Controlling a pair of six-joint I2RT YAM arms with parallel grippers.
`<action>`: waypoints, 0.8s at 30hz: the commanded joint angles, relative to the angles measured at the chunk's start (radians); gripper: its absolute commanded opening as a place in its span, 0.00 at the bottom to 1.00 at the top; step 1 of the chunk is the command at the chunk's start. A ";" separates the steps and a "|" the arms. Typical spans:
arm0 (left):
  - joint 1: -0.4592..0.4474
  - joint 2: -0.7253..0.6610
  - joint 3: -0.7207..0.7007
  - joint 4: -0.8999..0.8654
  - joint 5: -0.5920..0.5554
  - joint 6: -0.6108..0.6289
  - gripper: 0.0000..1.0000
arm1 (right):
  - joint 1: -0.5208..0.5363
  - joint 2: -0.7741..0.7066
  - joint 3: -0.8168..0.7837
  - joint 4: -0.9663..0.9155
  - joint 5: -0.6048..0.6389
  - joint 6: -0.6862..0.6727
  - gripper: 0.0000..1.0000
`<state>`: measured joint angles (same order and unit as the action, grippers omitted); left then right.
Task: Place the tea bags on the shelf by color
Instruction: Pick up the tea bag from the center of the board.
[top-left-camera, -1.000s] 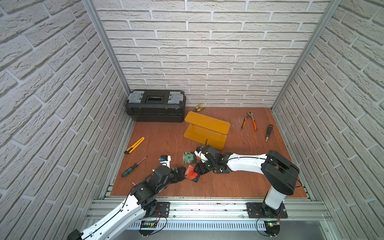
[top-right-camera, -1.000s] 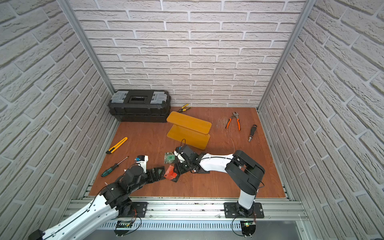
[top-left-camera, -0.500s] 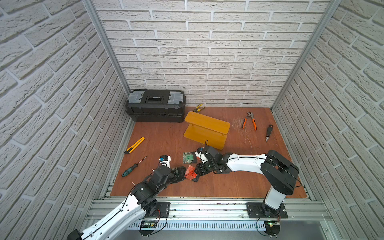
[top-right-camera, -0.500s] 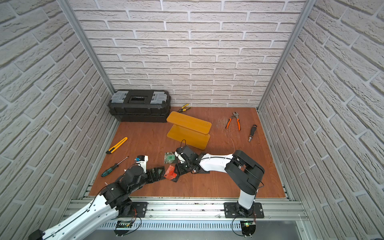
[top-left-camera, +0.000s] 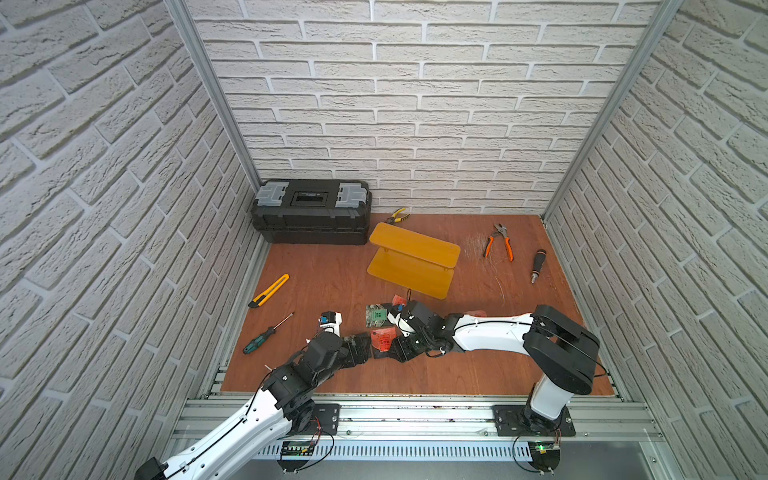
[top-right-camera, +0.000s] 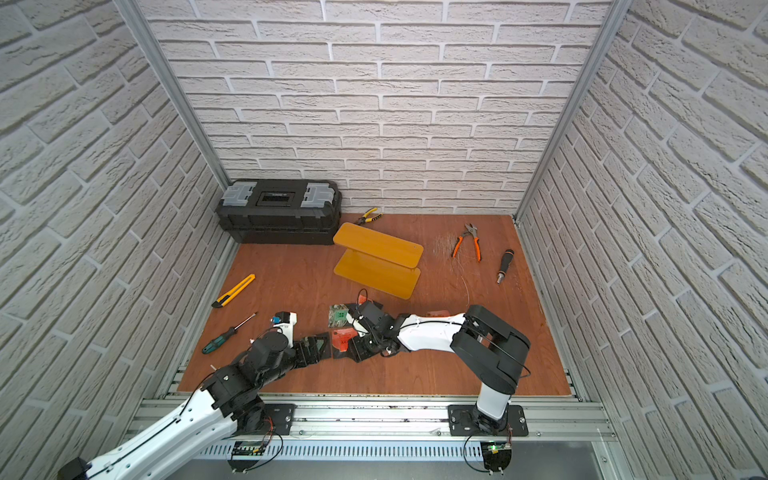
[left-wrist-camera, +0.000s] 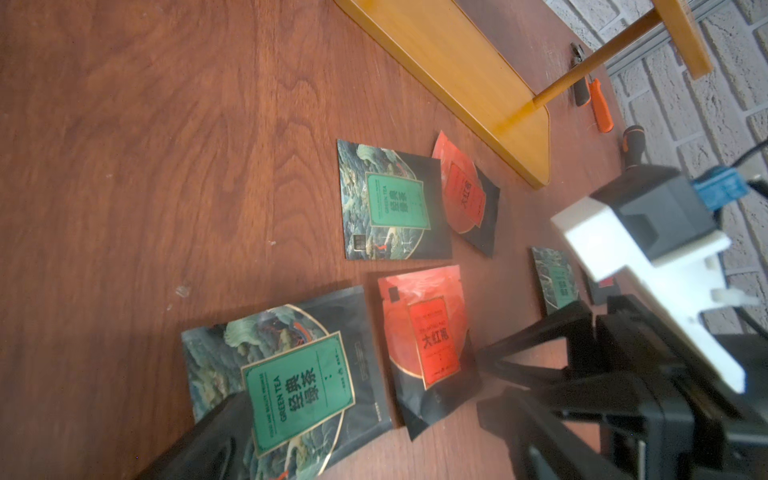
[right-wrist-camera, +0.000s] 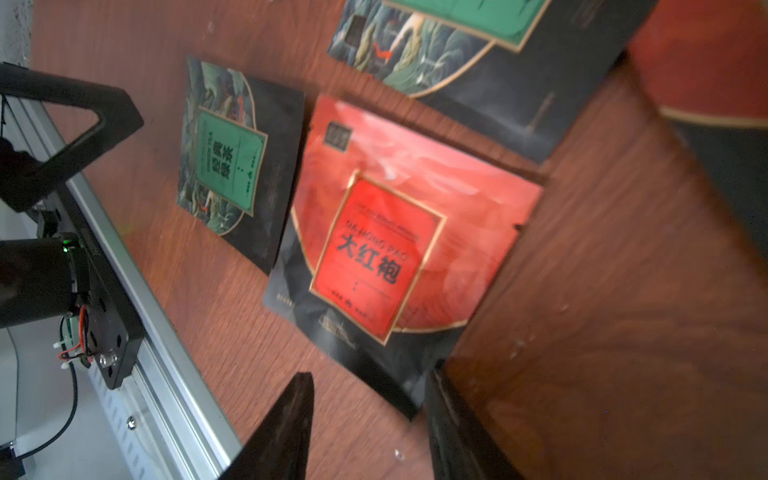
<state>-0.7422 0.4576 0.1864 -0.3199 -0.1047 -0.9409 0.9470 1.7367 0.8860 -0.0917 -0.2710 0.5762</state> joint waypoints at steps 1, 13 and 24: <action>-0.006 -0.009 -0.015 0.022 0.000 -0.004 0.98 | 0.030 -0.036 -0.016 0.018 -0.007 0.024 0.48; -0.006 0.017 -0.025 0.075 0.021 0.002 0.95 | 0.032 -0.100 -0.006 -0.012 0.097 0.022 0.46; -0.006 0.049 -0.033 0.119 0.033 -0.002 0.90 | -0.004 -0.017 0.092 -0.041 0.118 -0.006 0.40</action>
<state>-0.7422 0.5014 0.1703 -0.2562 -0.0811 -0.9447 0.9581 1.6989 0.9535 -0.1318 -0.1688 0.5865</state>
